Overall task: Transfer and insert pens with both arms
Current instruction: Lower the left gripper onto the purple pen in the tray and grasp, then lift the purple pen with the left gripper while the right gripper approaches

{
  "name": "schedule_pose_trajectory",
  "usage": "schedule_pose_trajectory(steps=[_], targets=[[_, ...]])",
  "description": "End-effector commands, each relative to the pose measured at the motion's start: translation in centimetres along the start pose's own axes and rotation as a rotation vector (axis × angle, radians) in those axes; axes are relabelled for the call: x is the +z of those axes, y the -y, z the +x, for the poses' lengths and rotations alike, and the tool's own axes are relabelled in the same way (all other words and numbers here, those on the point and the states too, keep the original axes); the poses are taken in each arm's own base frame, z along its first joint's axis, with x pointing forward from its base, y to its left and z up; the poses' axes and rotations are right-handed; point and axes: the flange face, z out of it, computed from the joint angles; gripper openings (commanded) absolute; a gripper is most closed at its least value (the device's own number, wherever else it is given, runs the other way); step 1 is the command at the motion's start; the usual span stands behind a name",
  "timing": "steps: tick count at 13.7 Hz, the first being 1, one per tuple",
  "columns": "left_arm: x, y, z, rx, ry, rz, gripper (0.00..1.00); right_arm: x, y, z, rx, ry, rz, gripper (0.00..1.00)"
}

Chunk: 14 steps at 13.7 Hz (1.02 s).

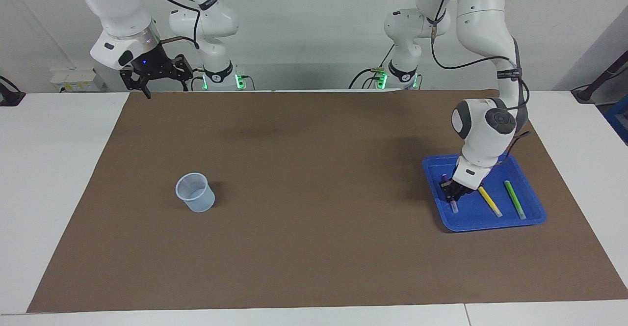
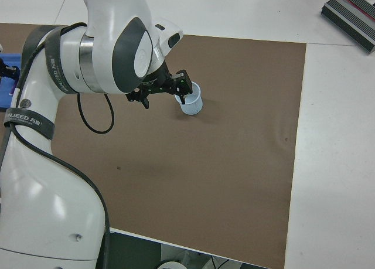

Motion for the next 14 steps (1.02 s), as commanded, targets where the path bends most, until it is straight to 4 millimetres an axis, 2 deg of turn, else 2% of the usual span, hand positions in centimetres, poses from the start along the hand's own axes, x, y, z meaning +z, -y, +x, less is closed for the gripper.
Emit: schedule_pose_trajectory(steps=[1, 5, 9, 12, 14], targets=[[0.9, 0.5, -0.5, -0.002, 0.029, 0.02, 0.0, 0.0, -0.2, -0.5, -0.031, -0.011, -0.015, 1.0], [-1.8, 0.6, 0.4, -0.006, 0.098, 0.036, 0.0, 0.0, -0.1, -0.6, -0.034, -0.008, -0.014, 1.0], [-6.8, 0.9, 0.2, -0.049, 0.142, 0.035, 0.0, 0.1, 0.0, -0.7, -0.031, 0.002, -0.01, 1.0], [-11.5, 0.8, 0.1, -0.181, 0.158, -0.013, 0.0, 0.0, 0.0, -0.8, -0.032, 0.0, -0.008, 1.0], [-14.3, 0.0, 0.2, -0.284, 0.173, -0.007, 0.0, -0.3, -0.1, -0.7, -0.015, -0.03, 0.074, 1.0]])
